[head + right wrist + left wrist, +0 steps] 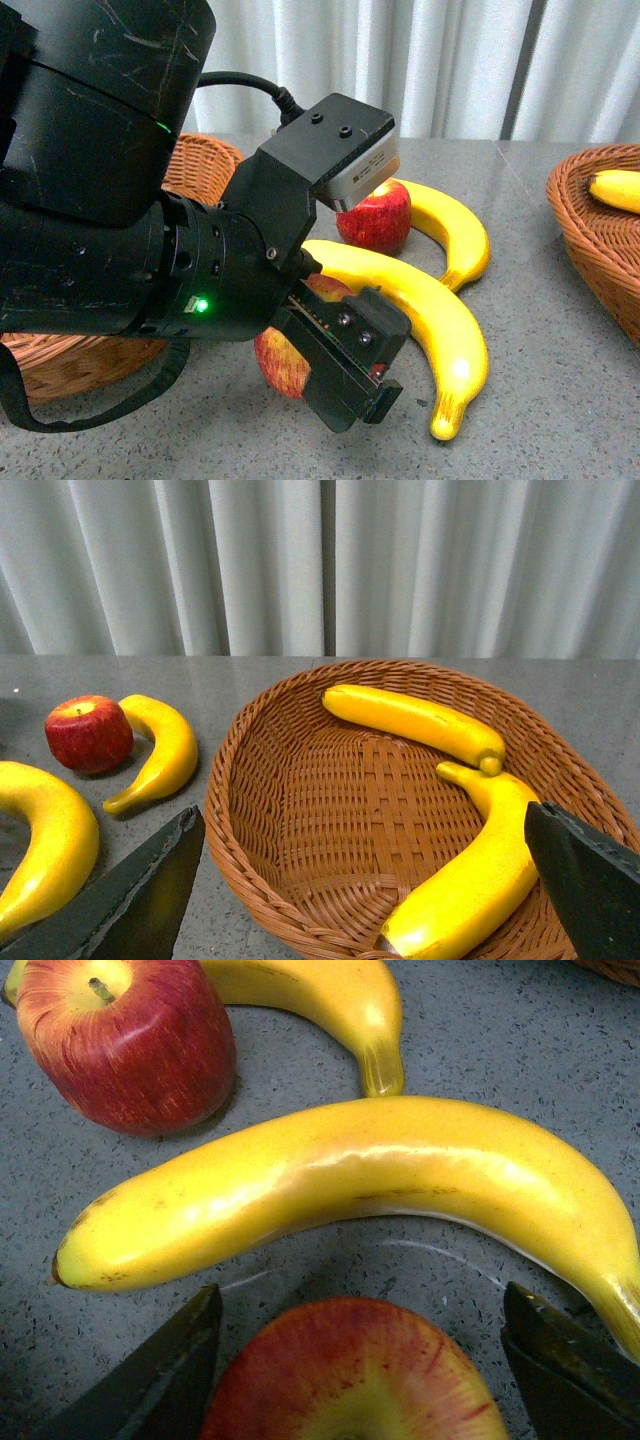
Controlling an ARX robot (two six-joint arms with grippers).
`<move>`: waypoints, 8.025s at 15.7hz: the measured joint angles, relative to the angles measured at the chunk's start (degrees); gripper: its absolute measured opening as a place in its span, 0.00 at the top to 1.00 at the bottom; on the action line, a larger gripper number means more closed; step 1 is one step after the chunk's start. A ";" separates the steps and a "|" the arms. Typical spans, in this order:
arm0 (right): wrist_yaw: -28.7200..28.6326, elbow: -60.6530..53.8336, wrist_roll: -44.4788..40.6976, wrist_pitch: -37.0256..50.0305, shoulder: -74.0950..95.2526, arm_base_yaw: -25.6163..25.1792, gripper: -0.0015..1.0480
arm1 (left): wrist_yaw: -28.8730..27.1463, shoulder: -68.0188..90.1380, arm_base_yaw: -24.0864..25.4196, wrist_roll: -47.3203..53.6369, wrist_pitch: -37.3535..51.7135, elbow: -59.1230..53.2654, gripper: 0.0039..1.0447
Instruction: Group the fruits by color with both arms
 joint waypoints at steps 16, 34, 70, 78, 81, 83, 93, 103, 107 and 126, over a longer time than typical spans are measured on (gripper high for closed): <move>0.00 0.00 0.00 0.02 0.00 0.00 0.06 | -17.59 -12.85 18.03 -22.53 -7.10 -0.57 0.04; -0.02 0.00 0.02 0.00 0.00 0.00 0.06 | -6.43 12.39 2.47 -9.31 -6.03 27.41 0.06; -0.02 0.00 0.02 0.00 0.00 0.00 0.06 | -18.25 4.07 18.56 -27.26 -11.54 21.53 0.07; -0.02 0.00 0.02 0.00 0.00 0.00 0.06 | -32.76 -31.63 3.58 -14.21 7.48 -2.36 0.16; 0.00 0.00 0.00 0.02 0.00 0.00 0.06 | -33.92 -48.28 9.16 -16.39 11.52 -19.21 0.50; -0.02 0.00 0.00 0.02 0.00 0.00 0.06 | -32.41 -49.96 10.71 -16.57 11.98 -22.01 0.59; 0.00 0.00 0.00 0.00 0.00 0.00 0.06 | -19.04 -66.82 23.02 -16.76 10.97 -39.60 0.99; 0.00 0.00 0.00 0.00 0.00 0.00 0.06 | -12.87 -82.97 28.83 -16.85 2.01 -45.48 0.99; 0.02 0.00 0.00 0.00 0.00 0.00 0.06 | -12.92 -93.77 28.83 -16.90 -11.56 -45.46 0.99; -3.21 42.58 9.73 28.68 82.25 23.08 0.06 | -12.87 -94.77 28.83 -16.92 -10.88 -45.46 0.06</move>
